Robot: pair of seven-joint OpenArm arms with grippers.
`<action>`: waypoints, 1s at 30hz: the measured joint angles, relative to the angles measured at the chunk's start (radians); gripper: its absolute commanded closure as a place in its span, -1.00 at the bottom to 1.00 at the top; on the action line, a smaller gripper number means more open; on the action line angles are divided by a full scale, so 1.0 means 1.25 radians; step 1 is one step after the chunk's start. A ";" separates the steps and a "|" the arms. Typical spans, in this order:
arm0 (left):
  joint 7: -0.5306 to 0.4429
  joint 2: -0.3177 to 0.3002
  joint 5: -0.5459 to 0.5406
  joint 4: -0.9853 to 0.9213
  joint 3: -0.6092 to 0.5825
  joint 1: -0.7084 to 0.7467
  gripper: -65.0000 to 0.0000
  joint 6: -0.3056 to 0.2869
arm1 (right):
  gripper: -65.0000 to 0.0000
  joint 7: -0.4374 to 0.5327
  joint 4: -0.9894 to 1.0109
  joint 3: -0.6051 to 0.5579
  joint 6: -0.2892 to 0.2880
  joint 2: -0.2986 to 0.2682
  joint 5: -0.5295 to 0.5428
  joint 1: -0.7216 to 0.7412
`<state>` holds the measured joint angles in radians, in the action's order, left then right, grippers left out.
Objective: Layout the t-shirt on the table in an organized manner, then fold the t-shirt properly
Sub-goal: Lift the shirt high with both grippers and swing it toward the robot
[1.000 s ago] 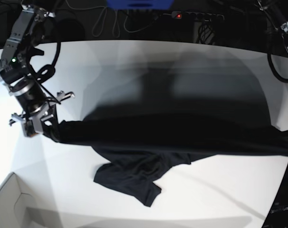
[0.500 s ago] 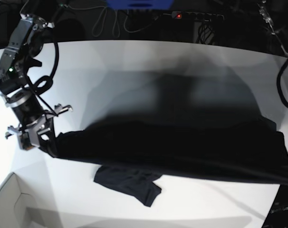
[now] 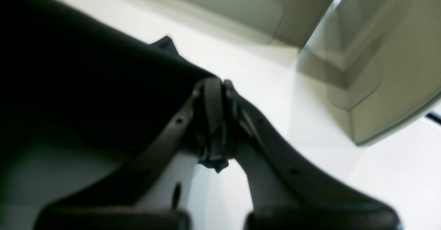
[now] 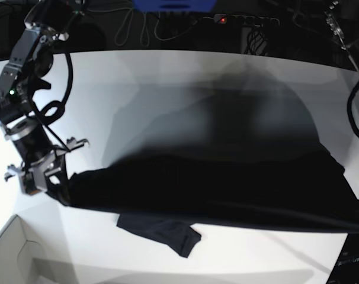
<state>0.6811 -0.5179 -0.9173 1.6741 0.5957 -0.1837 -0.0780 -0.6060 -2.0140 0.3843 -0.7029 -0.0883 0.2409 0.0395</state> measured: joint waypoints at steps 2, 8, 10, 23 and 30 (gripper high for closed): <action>0.000 0.000 0.005 -0.001 0.000 0.000 0.99 0.000 | 1.00 0.001 0.000 0.000 0.001 0.000 0.001 0.031; 0.010 -0.008 0.004 -0.122 -0.001 -0.028 0.99 0.000 | 1.00 -0.003 0.000 -0.002 -0.004 0.000 0.002 0.117; 0.005 -0.013 0.000 -0.158 -0.001 -0.057 0.99 0.000 | 1.00 -0.002 0.000 -0.003 -0.006 0.000 0.006 0.148; -0.001 -0.006 0.005 -0.162 -0.048 -0.125 0.99 0.006 | 1.00 0.043 0.000 -0.096 -0.005 0.000 0.000 0.225; -0.006 0.082 0.007 -0.064 -0.068 -0.175 0.99 -0.016 | 1.00 0.131 0.001 -0.113 -0.006 0.047 -0.003 0.251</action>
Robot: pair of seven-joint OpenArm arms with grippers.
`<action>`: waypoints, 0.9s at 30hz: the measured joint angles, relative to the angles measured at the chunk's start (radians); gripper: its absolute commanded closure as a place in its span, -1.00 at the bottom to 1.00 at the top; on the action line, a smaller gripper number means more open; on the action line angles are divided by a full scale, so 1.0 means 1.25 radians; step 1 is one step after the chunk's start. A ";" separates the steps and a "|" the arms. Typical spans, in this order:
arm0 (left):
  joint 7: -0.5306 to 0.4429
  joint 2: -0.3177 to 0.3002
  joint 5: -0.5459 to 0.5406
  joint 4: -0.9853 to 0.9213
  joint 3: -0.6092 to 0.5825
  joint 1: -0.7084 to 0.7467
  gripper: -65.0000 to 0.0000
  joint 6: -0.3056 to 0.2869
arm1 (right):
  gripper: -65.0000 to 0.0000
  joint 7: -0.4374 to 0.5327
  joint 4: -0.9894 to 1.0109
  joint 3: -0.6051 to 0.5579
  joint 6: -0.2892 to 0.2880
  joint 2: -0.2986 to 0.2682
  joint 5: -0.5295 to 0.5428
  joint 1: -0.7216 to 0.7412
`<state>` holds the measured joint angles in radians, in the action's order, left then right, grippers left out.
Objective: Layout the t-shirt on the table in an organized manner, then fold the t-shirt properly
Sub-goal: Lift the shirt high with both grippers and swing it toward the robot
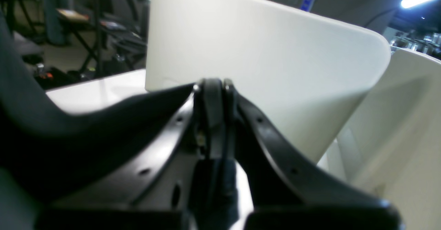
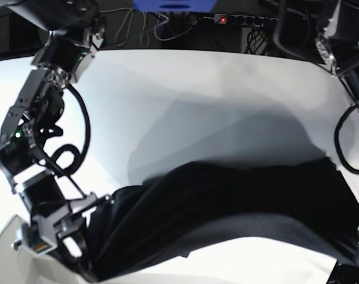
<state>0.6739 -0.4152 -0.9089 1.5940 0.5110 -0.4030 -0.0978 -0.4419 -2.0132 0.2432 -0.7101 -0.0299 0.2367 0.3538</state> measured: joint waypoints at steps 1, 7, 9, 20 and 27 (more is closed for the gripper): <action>-0.001 0.000 0.003 0.007 -0.009 -0.009 0.99 -0.011 | 1.00 0.020 -0.001 0.010 0.001 -0.002 0.003 0.011; -0.003 -0.008 -0.001 0.058 -0.064 -0.075 0.99 -0.051 | 1.00 0.025 -0.002 0.045 0.000 -0.005 0.005 0.097; -0.003 -0.021 -0.001 0.069 -0.063 -0.082 0.99 -0.052 | 1.00 0.028 -0.003 0.070 0.001 -0.006 0.003 0.130; -0.001 -0.027 -0.002 0.066 -0.095 -0.222 0.99 -0.051 | 1.00 0.029 -0.005 0.082 0.003 -0.044 0.002 0.278; -0.009 -0.028 -0.007 0.076 -0.122 -0.252 0.99 -0.053 | 1.00 0.031 -0.016 0.104 0.003 -0.051 0.003 0.295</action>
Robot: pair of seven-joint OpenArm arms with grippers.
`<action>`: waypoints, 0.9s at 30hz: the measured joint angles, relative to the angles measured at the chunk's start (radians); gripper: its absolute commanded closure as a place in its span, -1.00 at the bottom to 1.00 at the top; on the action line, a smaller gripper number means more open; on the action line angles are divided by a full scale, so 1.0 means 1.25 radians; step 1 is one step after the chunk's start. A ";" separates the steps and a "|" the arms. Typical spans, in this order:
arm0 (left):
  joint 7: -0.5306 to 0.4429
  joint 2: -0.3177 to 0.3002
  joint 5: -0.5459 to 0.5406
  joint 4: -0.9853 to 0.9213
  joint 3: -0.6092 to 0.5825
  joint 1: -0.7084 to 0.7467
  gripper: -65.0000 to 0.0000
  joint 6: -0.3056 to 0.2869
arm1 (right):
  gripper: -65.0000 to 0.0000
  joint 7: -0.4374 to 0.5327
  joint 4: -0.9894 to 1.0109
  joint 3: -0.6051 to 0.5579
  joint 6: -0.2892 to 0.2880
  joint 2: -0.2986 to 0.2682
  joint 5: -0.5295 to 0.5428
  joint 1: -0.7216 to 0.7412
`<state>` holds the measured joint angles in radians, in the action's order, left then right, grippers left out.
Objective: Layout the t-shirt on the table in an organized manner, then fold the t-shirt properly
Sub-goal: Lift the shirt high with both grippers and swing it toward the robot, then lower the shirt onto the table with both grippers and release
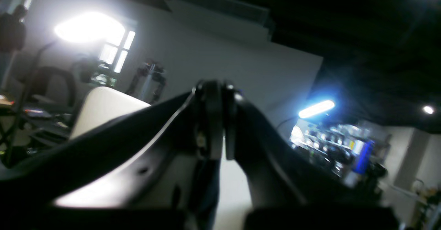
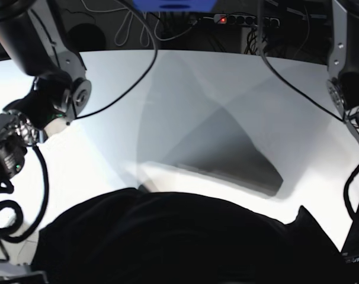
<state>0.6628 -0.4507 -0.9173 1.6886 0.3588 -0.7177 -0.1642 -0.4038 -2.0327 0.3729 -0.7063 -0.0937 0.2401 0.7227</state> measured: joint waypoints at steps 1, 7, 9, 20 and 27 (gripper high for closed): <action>0.007 0.000 0.000 0.000 0.000 0.000 0.99 0.000 | 1.00 -0.003 0.000 0.000 0.000 -0.003 -0.002 0.004; -0.005 0.000 0.001 0.019 0.003 -0.003 0.99 0.002 | 1.00 0.000 -0.002 -0.004 0.001 -0.018 0.000 0.045; -0.046 -0.001 0.000 0.026 0.003 -0.005 0.99 0.002 | 1.00 -0.002 -0.002 -0.004 -0.002 -0.019 0.000 0.067; -0.060 -0.020 -0.001 0.028 -0.001 -0.034 0.99 0.002 | 1.00 0.007 -0.003 -0.005 0.000 -0.021 0.003 0.148; -0.054 0.048 0.009 0.021 0.002 0.090 0.99 0.002 | 1.00 -0.002 0.008 -0.007 -0.001 0.027 -0.004 -0.009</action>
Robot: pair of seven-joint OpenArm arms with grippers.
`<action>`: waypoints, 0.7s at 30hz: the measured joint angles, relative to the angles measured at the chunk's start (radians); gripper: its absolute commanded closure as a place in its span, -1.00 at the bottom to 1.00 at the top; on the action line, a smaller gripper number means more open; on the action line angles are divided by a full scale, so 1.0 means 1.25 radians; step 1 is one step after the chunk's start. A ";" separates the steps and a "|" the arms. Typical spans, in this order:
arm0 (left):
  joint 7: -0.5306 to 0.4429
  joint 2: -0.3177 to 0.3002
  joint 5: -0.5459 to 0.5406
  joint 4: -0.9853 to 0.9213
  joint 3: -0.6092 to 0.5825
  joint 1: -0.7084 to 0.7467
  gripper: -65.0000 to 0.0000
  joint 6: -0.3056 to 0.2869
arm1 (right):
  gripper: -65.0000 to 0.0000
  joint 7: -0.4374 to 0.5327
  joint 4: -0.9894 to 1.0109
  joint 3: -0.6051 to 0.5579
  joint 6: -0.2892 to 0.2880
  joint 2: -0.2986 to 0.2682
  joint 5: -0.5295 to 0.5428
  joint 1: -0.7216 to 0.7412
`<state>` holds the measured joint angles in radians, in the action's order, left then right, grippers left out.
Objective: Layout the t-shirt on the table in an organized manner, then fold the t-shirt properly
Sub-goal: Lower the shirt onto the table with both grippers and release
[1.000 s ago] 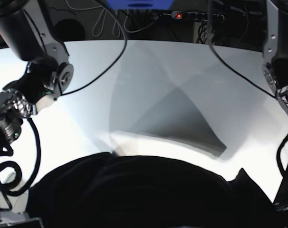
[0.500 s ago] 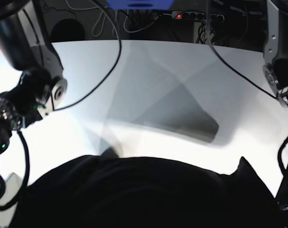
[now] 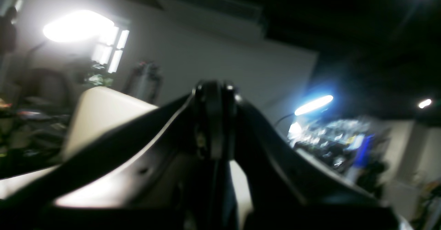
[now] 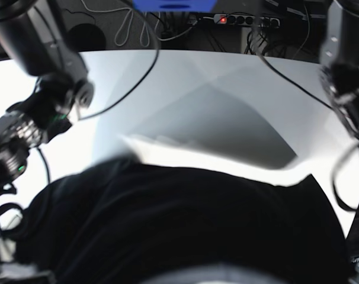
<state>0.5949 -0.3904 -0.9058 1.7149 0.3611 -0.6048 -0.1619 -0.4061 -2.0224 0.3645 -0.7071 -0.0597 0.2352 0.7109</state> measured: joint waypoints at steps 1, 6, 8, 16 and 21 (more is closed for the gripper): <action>0.011 0.010 -0.001 -0.002 -0.003 0.023 0.99 -0.002 | 1.00 0.003 0.004 -0.002 -0.002 0.002 0.003 -0.020; -0.001 0.027 0.002 -0.005 0.004 0.110 0.99 0.001 | 1.00 0.002 0.028 0.005 0.000 0.002 0.002 -0.109; 0.001 0.033 0.003 -0.005 0.004 0.135 0.99 0.001 | 1.00 0.002 0.049 0.005 0.002 0.002 0.002 -0.133; 0.004 0.039 0.004 -0.096 0.017 0.174 0.99 0.000 | 1.00 -0.004 0.223 0.004 0.000 -0.004 -0.009 -0.148; 0.001 0.031 0.008 -0.217 0.037 0.136 0.99 0.005 | 1.00 0.002 0.374 0.000 0.004 -0.019 0.002 -0.080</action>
<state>0.5957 -0.3523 -0.8959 1.4437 0.4068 -0.4343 -0.1551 -0.4034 -1.5547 0.3649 -0.7025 -0.0830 0.2371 0.6109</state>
